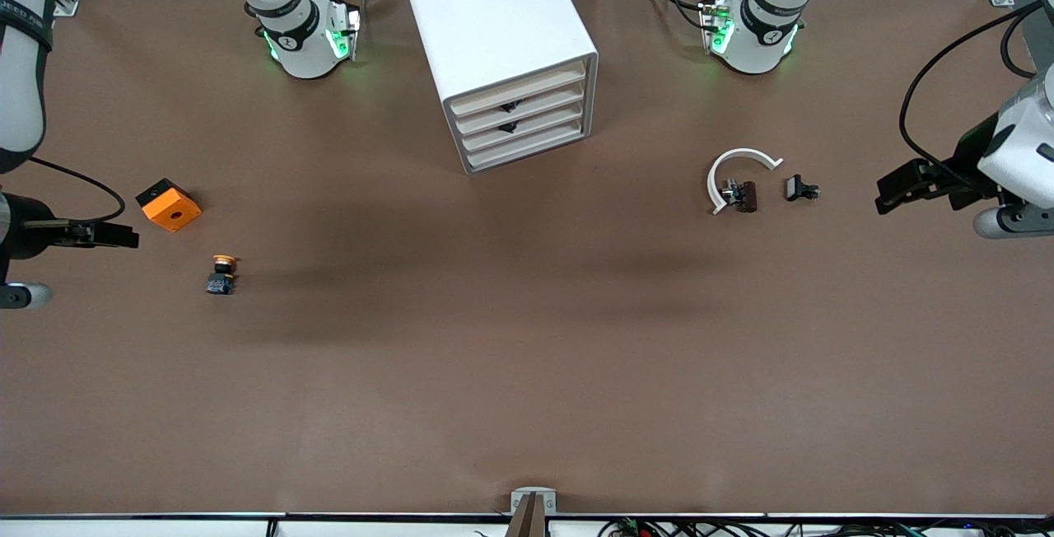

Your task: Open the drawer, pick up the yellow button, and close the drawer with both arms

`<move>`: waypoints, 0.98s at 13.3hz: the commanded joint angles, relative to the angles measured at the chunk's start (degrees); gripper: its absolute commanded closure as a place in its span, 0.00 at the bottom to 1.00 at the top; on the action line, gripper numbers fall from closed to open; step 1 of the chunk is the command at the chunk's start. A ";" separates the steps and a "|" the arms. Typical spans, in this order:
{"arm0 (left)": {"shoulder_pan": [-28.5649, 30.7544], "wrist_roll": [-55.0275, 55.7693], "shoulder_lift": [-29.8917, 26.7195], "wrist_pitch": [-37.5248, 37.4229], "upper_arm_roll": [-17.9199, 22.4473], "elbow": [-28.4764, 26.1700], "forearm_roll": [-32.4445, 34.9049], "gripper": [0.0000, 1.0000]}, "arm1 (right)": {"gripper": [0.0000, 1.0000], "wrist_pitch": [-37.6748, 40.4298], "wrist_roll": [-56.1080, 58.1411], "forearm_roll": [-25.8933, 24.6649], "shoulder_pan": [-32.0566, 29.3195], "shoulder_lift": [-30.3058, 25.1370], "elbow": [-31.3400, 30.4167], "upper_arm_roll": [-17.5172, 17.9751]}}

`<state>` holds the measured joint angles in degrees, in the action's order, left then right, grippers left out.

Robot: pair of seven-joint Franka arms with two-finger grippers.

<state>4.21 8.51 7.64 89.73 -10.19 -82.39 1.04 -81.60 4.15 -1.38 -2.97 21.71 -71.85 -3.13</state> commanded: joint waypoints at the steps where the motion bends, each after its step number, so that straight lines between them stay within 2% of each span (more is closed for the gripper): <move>1: -0.08 0.20 -0.52 -0.69 -0.53 -1.02 1.07 0.00 | 0.00 1.26 0.77 -1.26 0.43 -2.62 1.89 -0.48; 3: 0.01 0.11 -0.43 -0.69 -0.62 -1.11 0.99 0.00 | 0.00 1.35 0.86 -0.82 -0.01 -5.08 2.68 -0.39; 6: -0.25 0.02 0.10 -0.69 -0.36 -0.50 1.16 0.00 | 0.00 2.14 0.60 -0.56 0.07 -5.80 2.68 -0.39; 8: -0.17 -0.07 -0.25 -0.69 -0.36 -0.41 1.07 0.00 | 0.00 6.34 0.25 -0.03 -0.71 -8.16 1.72 -0.39; 10: -0.17 -0.07 -0.51 -0.87 -0.27 -0.32 1.07 0.00 | 0.00 6.71 0.25 -0.03 -0.46 -9.04 1.54 0.13; 11: 0.01 -0.42 -2.26 -0.78 -0.27 -0.41 0.81 0.00 | 0.00 6.71 0.33 -0.03 -0.28 -9.66 1.19 0.22; 13: -0.17 -0.94 -6.30 -0.87 -0.09 -4.08 0.46 0.00 | 0.00 4.88 0.25 -0.03 0.16 -10.36 0.75 0.14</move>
<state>4.06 8.49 6.25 89.37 -10.38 -82.80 1.04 -75.52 4.21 -1.39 -3.01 13.62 -69.08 -3.28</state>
